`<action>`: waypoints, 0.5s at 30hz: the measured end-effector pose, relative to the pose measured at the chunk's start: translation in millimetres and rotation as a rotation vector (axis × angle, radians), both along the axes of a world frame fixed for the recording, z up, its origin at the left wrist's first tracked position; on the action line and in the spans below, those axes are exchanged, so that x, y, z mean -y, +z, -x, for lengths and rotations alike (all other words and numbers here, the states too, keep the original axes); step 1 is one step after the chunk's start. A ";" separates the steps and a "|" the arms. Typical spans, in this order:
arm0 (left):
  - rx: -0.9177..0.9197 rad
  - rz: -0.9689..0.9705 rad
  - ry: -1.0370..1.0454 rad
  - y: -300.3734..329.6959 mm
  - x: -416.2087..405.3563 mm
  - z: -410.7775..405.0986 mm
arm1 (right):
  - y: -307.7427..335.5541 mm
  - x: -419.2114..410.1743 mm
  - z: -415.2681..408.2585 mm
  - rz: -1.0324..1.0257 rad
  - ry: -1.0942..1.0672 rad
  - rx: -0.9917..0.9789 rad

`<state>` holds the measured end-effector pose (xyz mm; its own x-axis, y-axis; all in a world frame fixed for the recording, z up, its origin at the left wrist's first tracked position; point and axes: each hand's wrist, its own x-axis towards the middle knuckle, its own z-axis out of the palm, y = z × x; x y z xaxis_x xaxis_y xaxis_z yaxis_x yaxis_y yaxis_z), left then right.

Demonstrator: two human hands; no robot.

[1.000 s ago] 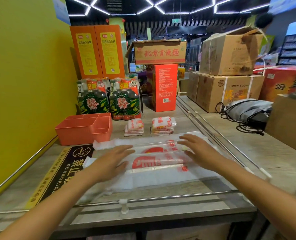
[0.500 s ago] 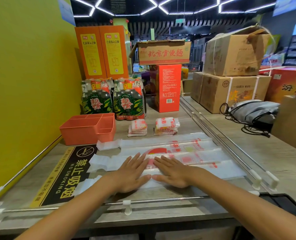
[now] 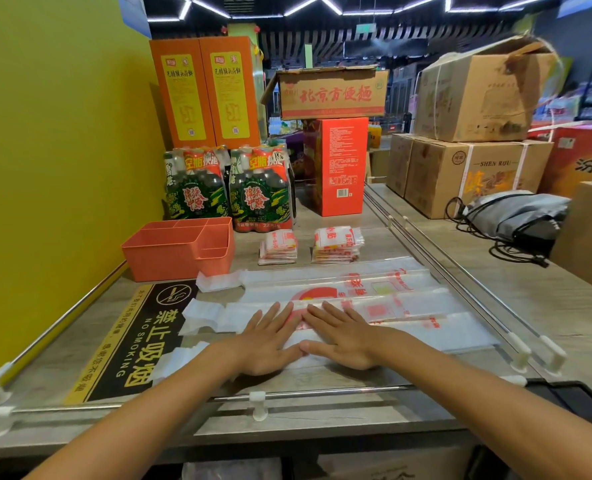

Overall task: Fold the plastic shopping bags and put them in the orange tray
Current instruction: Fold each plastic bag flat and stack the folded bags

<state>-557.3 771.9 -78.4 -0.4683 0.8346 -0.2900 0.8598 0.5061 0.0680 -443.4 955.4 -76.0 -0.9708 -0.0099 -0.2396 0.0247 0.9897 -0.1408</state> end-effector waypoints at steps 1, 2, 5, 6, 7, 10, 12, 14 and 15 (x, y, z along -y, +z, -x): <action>0.010 0.002 0.007 -0.2 -0.1 0.5 | 0.6 -0.9 -0.7 0.003 -0.016 0.013; 0.019 -0.001 0.012 -1.2 0.2 1.4 | 1.8 -2.9 -2.5 0.007 -0.039 0.026; 0.038 -0.012 0.022 -2.1 2.7 3.7 | 5.7 -17.1 -14.1 0.026 -0.118 0.065; 0.040 -0.010 0.020 -2.3 3.3 4.8 | 6.2 -24.1 -19.9 0.031 -0.144 0.069; 0.042 -0.006 0.017 -1.7 3.5 5.4 | 6.2 -32.2 -25.8 0.031 -0.170 0.070; 0.041 -0.002 0.006 -0.9 2.8 6.0 | 6.2 -56.8 -44.1 0.012 -0.249 0.075; 0.035 -0.006 0.006 -1.5 2.0 5.4 | 5.8 -69.7 -53.7 0.010 -0.285 0.086; 0.033 -0.007 0.008 -1.7 1.9 4.7 | 5.8 -78.1 -60.3 0.011 -0.306 0.086; 0.035 -0.005 0.008 -1.5 1.6 4.2 | 5.7 -80.8 -62.5 0.012 -0.317 0.083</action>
<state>-561.6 770.2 -79.9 -0.4645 0.8325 -0.3019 0.8528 0.5124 0.1011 -380.9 1036.1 -70.3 -0.9032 0.2861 -0.3199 0.3428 0.9294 -0.1369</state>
